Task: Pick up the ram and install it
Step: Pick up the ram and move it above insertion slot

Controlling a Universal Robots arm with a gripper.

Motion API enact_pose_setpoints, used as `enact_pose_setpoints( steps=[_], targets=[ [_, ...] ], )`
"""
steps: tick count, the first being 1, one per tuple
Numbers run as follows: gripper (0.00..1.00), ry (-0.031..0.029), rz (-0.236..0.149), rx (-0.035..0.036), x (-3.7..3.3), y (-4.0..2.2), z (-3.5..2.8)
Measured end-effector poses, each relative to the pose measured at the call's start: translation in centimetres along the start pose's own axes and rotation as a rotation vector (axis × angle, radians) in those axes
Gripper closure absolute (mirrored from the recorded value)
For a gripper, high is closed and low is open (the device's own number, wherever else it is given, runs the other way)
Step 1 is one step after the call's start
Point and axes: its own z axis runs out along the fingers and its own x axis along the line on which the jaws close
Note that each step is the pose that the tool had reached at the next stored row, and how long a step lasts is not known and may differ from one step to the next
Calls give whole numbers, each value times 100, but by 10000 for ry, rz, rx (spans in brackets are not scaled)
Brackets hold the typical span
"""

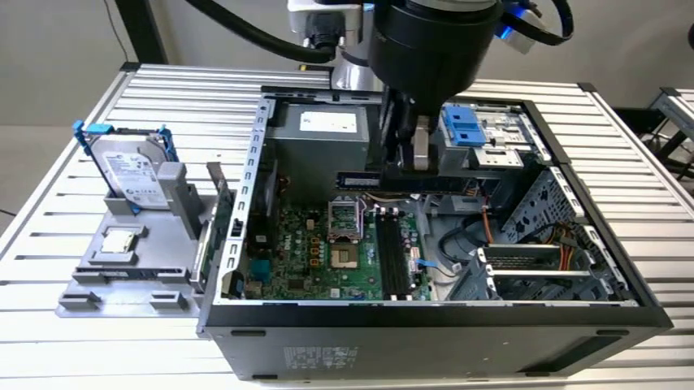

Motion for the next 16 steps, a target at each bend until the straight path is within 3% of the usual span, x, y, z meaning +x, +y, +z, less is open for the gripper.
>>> enact_pose_setpoints(
  steps=[7, 16],
  targets=[
    [100, 1, 117, 7, -4, -186, 1],
    [100, 2, 514, 30, -6, -255, 1]
  ],
)
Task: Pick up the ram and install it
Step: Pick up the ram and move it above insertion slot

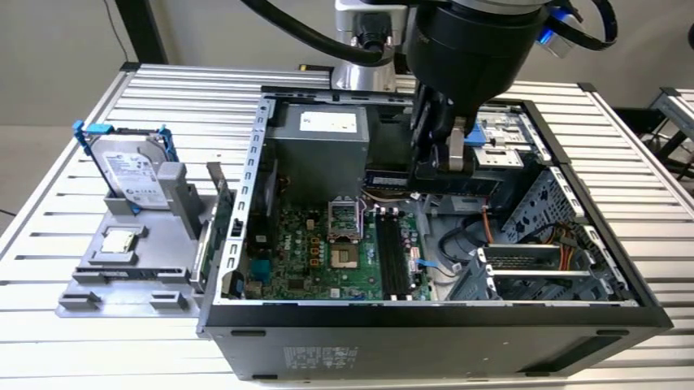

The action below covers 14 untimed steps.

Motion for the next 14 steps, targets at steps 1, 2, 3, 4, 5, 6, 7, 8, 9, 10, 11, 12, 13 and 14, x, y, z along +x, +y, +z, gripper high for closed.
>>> enact_pose_setpoints(
  steps=[1, 2, 3, 4, 5, 6, 7, 8, 9, 10, 11, 12, 13, 14],
  targets=[
    [100, 0, 2, 0, 0, 0, 0],
    [100, -1, 2, 1, 0, 0, 0],
    [100, -1, 2, 0, 0, -1, 0],
    [100, -1, 3, 1, 0, -1, 0],
    [100, -1, 3, 1, -1, -1, 0],
    [100, -2, 3, 1, -7, -3, 1],
    [100, 0, 3, 1, -18, -4, 1],
    [100, 0, 2, 1, -34, -6, 2],
    [100, -1, 3, 1, -58, -7, 4],
    [100, 1, 2, 1, -82, -9, 5],
    [100, 1, 2, 1, -108, -10, 7],
    [100, 1, 3, 1, -134, -12, 8],
    [100, 2, 3, 1, -160, -15, 10],
    [100, 1, 2, 1, -187, -18, 12]
  ],
)
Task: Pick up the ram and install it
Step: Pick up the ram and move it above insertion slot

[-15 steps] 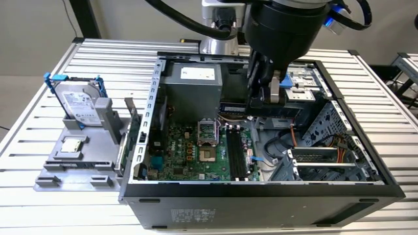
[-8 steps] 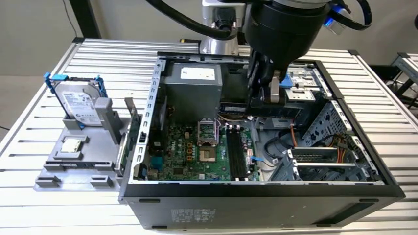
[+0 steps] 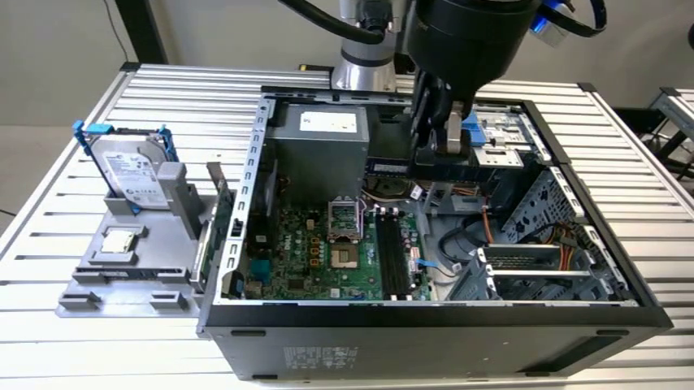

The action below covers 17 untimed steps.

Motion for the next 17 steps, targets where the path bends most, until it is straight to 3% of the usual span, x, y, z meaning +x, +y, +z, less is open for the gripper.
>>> enact_pose_setpoints(
  steps=[17],
  targets=[
    [100, 5, 0, 0, -450, -36, 26]
  ],
)
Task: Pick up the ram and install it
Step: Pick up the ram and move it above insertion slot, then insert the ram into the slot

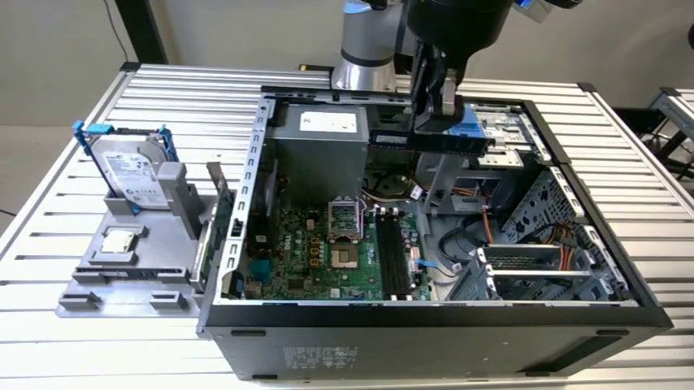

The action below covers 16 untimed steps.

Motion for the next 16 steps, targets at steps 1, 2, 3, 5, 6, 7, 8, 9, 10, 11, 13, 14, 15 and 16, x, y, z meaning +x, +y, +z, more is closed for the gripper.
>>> enact_pose_setpoints(
  steps=[1, 2, 3, 5, 6, 7, 8, 9, 10, 11, 13, 14, 15, 16],
  targets=[
    [100, -1, 0, 0, -23, -1, 2],
    [100, -1, 0, 0, -45, -2, 3],
    [100, 0, 0, 0, -65, -2, 4],
    [100, 0, 0, 0, -108, -4, 6],
    [100, 0, 0, 0, -127, -4, 7],
    [100, 0, 0, 0, -144, -4, 8],
    [100, 0, -1, 0, -152, -5, 9],
    [100, -1, -2, 0, -155, -6, 9],
    [100, -1, -2, 0, -155, -6, 9],
    [100, -1, 0, 0, -155, -6, 9],
    [100, 0, 0, -17, -155, -6, 9],
    [100, 1, -1, -18, -155, -7, 9],
    [100, 1, -1, -19, -155, -7, 9],
    [100, 1, 0, -20, -155, -7, 9]
  ],
)
